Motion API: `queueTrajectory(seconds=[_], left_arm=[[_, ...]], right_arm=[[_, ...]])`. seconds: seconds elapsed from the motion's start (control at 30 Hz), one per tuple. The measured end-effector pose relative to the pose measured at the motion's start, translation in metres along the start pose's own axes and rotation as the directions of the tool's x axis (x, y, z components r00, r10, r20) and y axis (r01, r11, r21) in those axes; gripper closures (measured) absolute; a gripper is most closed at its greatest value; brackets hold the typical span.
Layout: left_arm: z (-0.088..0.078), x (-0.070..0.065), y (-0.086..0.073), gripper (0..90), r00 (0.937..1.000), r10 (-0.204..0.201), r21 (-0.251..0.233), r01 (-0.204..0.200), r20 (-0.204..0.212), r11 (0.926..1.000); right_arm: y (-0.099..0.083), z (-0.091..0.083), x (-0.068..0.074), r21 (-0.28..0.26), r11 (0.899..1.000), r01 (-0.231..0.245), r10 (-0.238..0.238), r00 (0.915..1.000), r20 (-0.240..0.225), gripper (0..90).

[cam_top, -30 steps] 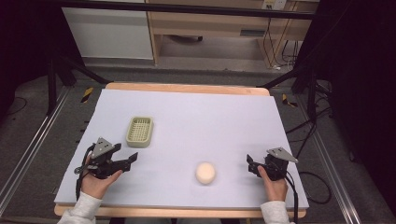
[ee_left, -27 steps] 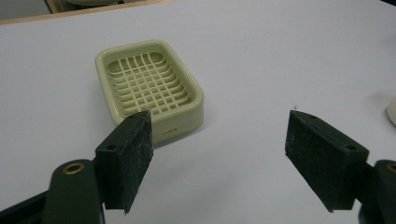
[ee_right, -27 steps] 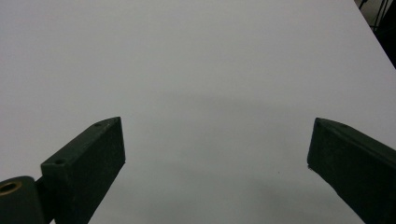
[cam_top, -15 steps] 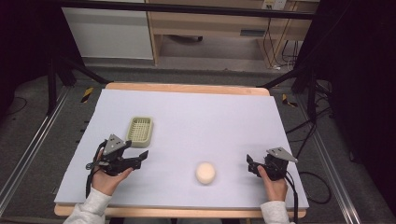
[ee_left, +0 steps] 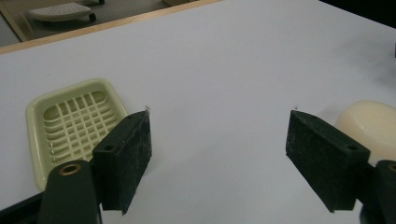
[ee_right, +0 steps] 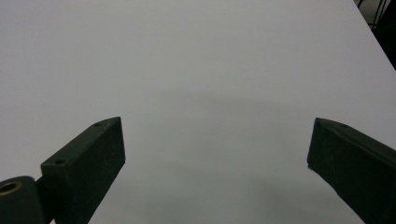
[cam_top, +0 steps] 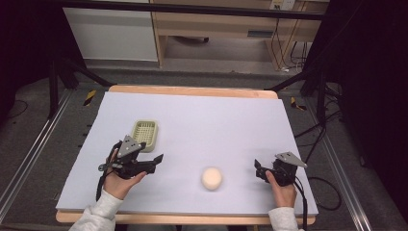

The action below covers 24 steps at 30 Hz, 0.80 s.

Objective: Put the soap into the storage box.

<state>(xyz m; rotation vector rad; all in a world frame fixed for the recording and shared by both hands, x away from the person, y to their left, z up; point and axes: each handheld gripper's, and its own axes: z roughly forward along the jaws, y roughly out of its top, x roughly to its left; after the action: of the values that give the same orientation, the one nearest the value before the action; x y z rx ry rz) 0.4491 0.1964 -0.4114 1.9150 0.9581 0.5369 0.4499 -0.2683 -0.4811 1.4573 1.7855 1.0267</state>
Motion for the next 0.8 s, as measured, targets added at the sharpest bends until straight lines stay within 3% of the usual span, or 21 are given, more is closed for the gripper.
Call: queueTrajectory(seconds=[0.8], left_arm=[[0.029, -0.038, 0.012, 21.6, 0.9953, 0.039, 0.039, -0.043, 0.089, 0.9983]], right_arm=[[-0.003, 0.003, 0.001, 0.020, 1.000, 0.000, 0.000, 0.9999, -0.013, 4.6]])
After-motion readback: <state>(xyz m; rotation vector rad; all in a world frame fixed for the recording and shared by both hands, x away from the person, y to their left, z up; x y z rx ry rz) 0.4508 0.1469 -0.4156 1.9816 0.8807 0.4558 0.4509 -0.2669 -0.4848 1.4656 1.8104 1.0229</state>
